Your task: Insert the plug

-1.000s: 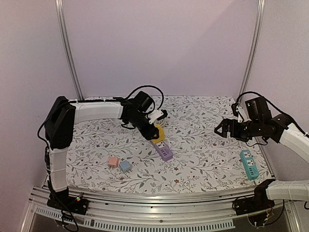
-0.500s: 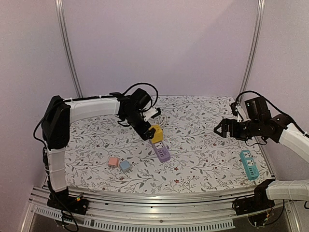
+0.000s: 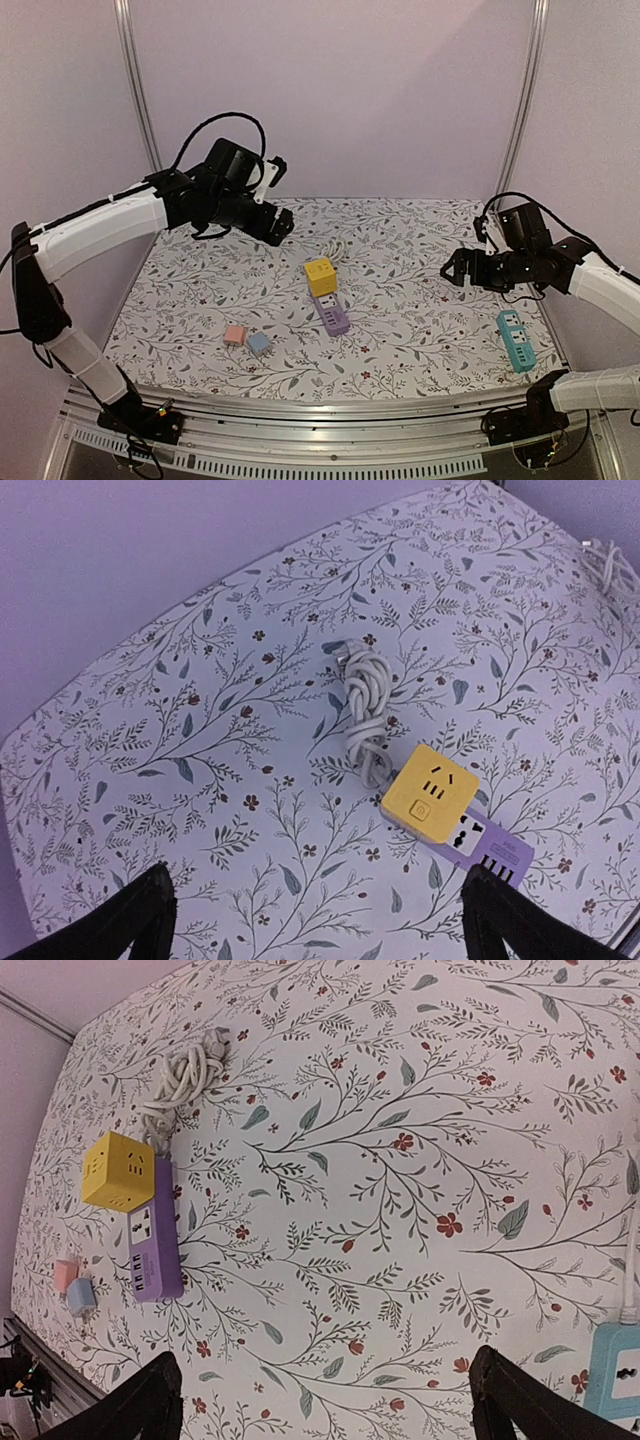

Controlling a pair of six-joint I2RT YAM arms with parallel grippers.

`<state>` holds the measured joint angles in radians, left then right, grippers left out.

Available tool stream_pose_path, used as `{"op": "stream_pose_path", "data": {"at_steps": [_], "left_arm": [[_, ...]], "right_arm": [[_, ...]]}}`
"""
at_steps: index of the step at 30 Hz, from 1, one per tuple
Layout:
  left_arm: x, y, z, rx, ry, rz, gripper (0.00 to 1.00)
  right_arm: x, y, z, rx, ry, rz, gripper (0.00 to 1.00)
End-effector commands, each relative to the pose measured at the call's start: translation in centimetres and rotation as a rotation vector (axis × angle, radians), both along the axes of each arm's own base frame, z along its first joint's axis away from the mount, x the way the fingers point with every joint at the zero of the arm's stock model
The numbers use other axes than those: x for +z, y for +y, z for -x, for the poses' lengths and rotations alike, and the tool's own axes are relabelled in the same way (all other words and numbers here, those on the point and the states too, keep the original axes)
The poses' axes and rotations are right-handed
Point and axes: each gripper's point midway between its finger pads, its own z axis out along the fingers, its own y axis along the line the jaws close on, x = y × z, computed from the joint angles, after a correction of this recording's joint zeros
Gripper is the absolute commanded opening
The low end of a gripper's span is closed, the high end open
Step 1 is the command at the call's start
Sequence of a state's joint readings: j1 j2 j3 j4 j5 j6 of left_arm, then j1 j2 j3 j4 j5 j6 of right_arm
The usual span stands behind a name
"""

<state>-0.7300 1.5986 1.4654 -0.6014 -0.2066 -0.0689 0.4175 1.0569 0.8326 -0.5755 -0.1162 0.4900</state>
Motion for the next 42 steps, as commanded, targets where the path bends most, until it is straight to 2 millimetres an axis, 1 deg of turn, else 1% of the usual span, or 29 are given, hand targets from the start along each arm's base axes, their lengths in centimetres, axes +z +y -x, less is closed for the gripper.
{"op": "stream_pose_path", "data": {"at_steps": [1,3,4,6,8,10,13,14,16,19,21,23,24,26,27,29,30,32,34,39,42], "left_arm": [[0.6,1.0,0.5,0.153,0.065,0.189,0.99],[0.4,0.8,1.5,0.158,0.126,0.269,1.00],[0.1,1.4,1.6,0.192,0.133,0.284,1.00],[-0.9,3.6,1.8,0.304,0.137,0.321,0.99],[-1.8,4.3,2.4,0.309,0.172,0.423,0.99],[-2.2,6.0,2.7,0.395,0.183,0.482,1.00],[-3.2,8.0,3.8,0.468,0.206,0.446,0.99],[-3.7,8.6,4.2,0.492,0.222,0.417,1.00],[-5.4,10.7,5.7,0.583,0.284,0.313,0.99],[-7.4,13.2,8.1,0.690,0.348,0.189,0.99],[-9.0,14.0,10.1,0.734,0.405,0.146,0.99],[-10.2,14.0,11.9,0.751,0.449,0.133,0.98],[-10.6,13.6,12.4,0.735,0.455,0.138,0.97],[-11.0,12.2,13.0,0.661,0.450,0.139,0.96],[-11.4,11.2,13.2,0.597,0.456,0.126,0.96],[-13.4,9.9,14.1,0.511,0.513,0.055,0.97],[-14.4,9.7,14.6,0.483,0.537,0.001,0.97],[-16.0,9.7,15.6,0.457,0.576,-0.109,0.96],[-17.0,9.8,16.3,0.452,0.603,-0.181,0.95],[-17.5,9.6,16.7,0.409,0.607,-0.192,0.91],[-18.4,9.5,16.9,0.366,0.632,-0.190,0.87]], "right_arm": [[-1.7,-0.4,-0.6,-0.054,0.057,0.013,0.99],[-2.0,-0.3,-0.7,-0.066,0.073,0.007,0.99],[-2.1,-0.3,-0.7,-0.073,0.082,0.001,0.99],[-2.3,-0.5,-0.7,-0.093,0.087,0.003,0.99],[-2.6,-1.3,-0.6,-0.135,0.097,0.030,0.99],[-3.2,-2.5,-0.3,-0.200,0.126,0.069,0.99],[-4.0,-3.5,-0.1,-0.256,0.165,0.104,0.99],[-4.4,-3.6,-0.1,-0.277,0.184,0.109,0.99],[-4.9,-3.5,-0.1,-0.291,0.214,0.105,0.99],[-5.7,-2.3,-0.7,-0.288,0.239,0.049,0.99],[-6.1,-0.8,-1.3,-0.248,0.265,-0.001,0.99],[-6.3,0.1,-1.8,-0.226,0.292,-0.015,0.99],[-6.3,0.5,-2.1,-0.215,0.301,-0.017,0.99],[-6.5,1.1,-2.6,-0.191,0.320,-0.019,0.99],[-6.6,1.3,-2.9,-0.183,0.322,-0.018,0.99],[-6.7,1.6,-3.4,-0.164,0.319,-0.010,0.99],[-6.7,1.7,-3.5,-0.156,0.321,-0.005,0.99],[-6.7,1.7,-3.6,-0.144,0.321,0.005,0.99],[-6.8,1.7,-3.5,-0.136,0.325,0.014,0.99],[-6.6,1.4,-2.7,-0.126,0.315,0.019,0.99],[-6.8,1.1,-2.1,-0.123,0.312,0.019,0.99]]}}
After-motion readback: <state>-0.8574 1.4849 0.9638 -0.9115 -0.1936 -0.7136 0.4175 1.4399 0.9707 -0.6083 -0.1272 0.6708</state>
